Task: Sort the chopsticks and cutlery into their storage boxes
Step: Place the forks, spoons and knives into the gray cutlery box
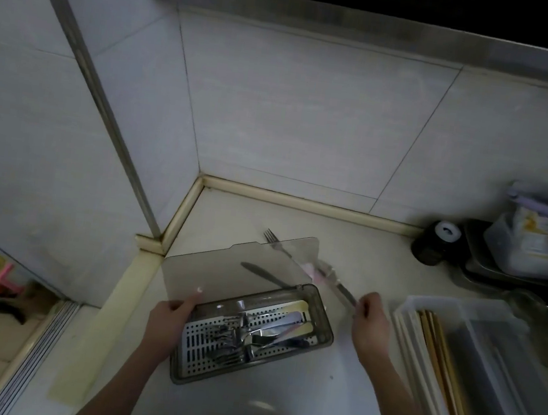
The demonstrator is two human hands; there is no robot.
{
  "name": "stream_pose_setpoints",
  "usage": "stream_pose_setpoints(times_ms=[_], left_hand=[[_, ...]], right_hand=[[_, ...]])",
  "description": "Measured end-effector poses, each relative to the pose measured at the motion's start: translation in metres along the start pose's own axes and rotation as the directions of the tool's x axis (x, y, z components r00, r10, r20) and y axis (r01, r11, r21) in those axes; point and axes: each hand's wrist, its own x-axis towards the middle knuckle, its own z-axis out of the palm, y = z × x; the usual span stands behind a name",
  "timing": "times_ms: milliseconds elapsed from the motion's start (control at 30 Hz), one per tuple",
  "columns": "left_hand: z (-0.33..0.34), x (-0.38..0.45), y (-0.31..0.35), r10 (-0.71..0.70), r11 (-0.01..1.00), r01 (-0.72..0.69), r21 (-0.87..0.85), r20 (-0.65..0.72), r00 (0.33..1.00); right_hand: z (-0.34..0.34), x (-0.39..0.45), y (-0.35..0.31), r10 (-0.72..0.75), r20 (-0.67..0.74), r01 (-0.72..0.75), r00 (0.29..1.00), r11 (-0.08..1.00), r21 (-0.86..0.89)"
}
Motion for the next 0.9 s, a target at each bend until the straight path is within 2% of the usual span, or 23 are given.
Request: stream_pose_setpoints(times_ms=[67, 167, 267, 333, 433, 567, 667, 700, 767, 833, 900], left_hand=[[-0.001, -0.002, 0.003, 0.011, 1.0, -0.011, -0.009, 0.003, 1.0], [0.0, -0.004, 0.004, 0.032, 0.999, -0.032, -0.007, -0.001, 0.999], [0.0, -0.005, 0.006, 0.027, 0.999, -0.027, -0.024, 0.012, 1.0], [0.0, -0.006, 0.007, 0.026, 0.999, -0.025, -0.031, 0.017, 1.0], [0.0, -0.005, 0.005, 0.024, 0.999, -0.023, -0.029, 0.021, 0.999], [-0.001, -0.005, 0.005, 0.014, 0.999, -0.013, -0.034, 0.021, 1.0], [0.0, -0.006, 0.005, 0.003, 0.999, -0.002, -0.033, 0.021, 1.0], [-0.001, -0.005, 0.005, -0.007, 1.0, 0.007, -0.03, 0.02, 1.0], [-0.001, -0.003, 0.004, -0.022, 1.0, 0.022, -0.015, 0.016, 1.0], [0.0, -0.003, 0.004, -0.005, 1.0, 0.005, 0.008, 0.012, 1.0], [0.003, -0.005, 0.004, 0.047, 0.999, -0.046, 0.021, -0.025, 0.999]], right_hand=[[-0.017, -0.014, -0.003, 0.004, -0.116, 0.009, 0.993, 0.994, 0.11], [-0.039, -0.031, -0.008, -0.011, -0.17, 0.054, 0.985, 0.967, 0.249], [-0.052, -0.044, -0.017, -0.076, -0.136, 0.121, 0.988, 0.923, 0.365], [-0.053, -0.049, -0.025, -0.141, -0.063, 0.155, 0.988, 0.909, 0.386], [-0.043, -0.054, -0.041, -0.253, 0.116, 0.199, 0.96, 0.916, 0.347], [-0.004, -0.054, -0.058, -0.313, 0.351, 0.3, 0.882, 0.949, 0.093], [0.027, -0.051, -0.059, -0.373, 0.433, 0.421, 0.82, 0.907, -0.016], [0.032, -0.05, -0.06, -0.401, 0.399, 0.439, 0.825, 0.898, -0.005], [0.029, -0.047, -0.066, -0.422, 0.218, 0.413, 0.88, 0.907, 0.087], [0.016, -0.037, -0.07, -0.33, -0.022, 0.328, 0.944, 0.929, 0.172], [0.007, -0.015, -0.064, -0.239, -0.138, 0.259, 0.961, 0.954, 0.149]])
